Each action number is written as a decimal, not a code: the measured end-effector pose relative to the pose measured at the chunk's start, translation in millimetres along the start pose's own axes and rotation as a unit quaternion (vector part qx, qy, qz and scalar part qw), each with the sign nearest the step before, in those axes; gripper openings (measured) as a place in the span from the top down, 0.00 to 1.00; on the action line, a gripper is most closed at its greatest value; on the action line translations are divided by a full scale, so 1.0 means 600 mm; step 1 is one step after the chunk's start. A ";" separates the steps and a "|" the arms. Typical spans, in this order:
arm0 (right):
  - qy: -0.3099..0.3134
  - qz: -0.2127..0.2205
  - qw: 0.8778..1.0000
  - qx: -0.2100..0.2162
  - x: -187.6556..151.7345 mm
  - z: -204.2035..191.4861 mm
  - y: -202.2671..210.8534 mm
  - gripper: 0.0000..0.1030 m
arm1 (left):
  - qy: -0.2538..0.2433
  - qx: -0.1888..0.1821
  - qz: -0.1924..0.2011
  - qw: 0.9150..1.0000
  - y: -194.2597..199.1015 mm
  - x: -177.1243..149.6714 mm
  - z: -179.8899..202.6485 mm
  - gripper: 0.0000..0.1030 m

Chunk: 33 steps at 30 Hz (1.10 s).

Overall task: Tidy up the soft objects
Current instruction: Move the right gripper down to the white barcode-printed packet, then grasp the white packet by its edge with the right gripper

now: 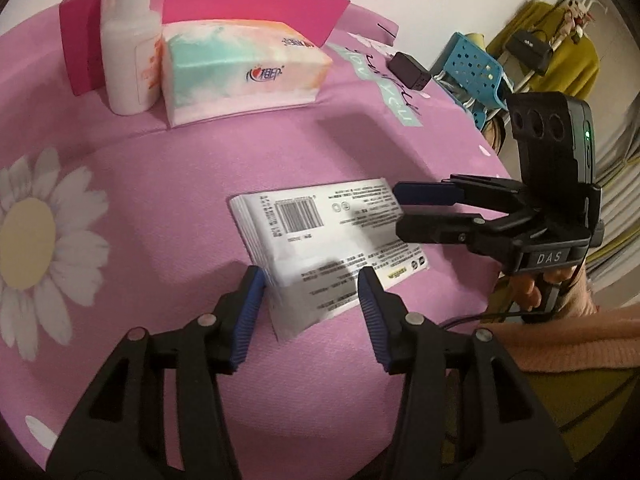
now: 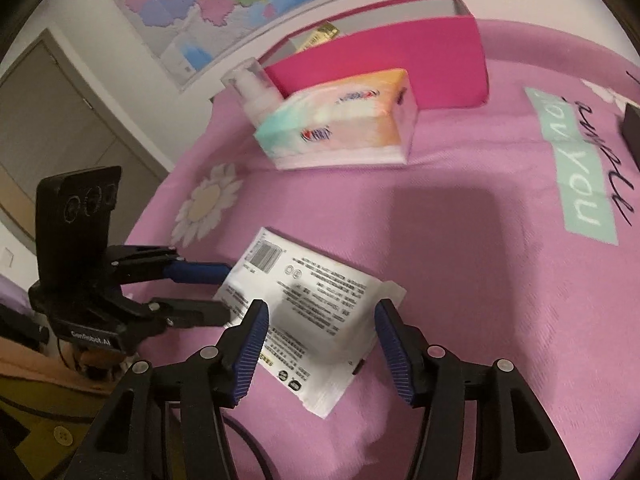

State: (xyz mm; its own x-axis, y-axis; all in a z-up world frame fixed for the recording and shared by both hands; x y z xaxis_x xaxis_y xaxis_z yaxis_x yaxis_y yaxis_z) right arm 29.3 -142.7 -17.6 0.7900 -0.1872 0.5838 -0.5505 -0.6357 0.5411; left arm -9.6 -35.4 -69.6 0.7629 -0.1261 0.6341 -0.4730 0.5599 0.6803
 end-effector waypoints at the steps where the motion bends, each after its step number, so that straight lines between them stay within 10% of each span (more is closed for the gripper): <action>1: -0.006 0.002 1.000 0.014 0.002 -0.002 -0.004 0.57 | 0.002 -0.002 0.000 1.000 0.001 0.000 -0.002 0.51; 5: 0.000 -0.004 1.000 0.028 -0.001 -0.019 -0.022 0.76 | 0.013 -0.008 0.005 1.000 0.000 0.000 -0.003 0.53; 13: -0.031 0.010 0.996 -0.079 -0.006 0.039 0.033 0.51 | 0.006 -0.001 0.002 1.000 -0.001 0.002 -0.002 0.56; 21: 0.006 0.010 0.999 -0.030 -0.017 -0.011 -0.002 0.50 | -0.010 0.004 0.000 1.000 -0.011 0.006 0.010 0.55; 33: -0.032 0.041 0.999 -0.011 0.000 0.012 0.003 0.82 | 0.027 0.012 0.019 0.999 -0.001 0.014 -0.016 0.68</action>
State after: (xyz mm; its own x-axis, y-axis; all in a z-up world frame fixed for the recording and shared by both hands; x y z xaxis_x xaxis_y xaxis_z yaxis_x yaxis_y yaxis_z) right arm 30.1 -149.0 -21.1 0.7573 -0.2853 0.5874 -0.6193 -0.5992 0.5074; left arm 1.1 -29.0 -68.4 0.7661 -0.0606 0.6398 -0.5124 0.5433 0.6650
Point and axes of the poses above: each gripper's, at about its wrist camera, not at the fingertips, and y roughly against the way its jaws point, z to its right, x to its top, the point moved 2 cm from there along -y, roughly the way its jaws point, and after that the axes turned 12 degrees about z, right-handed, at the moved point
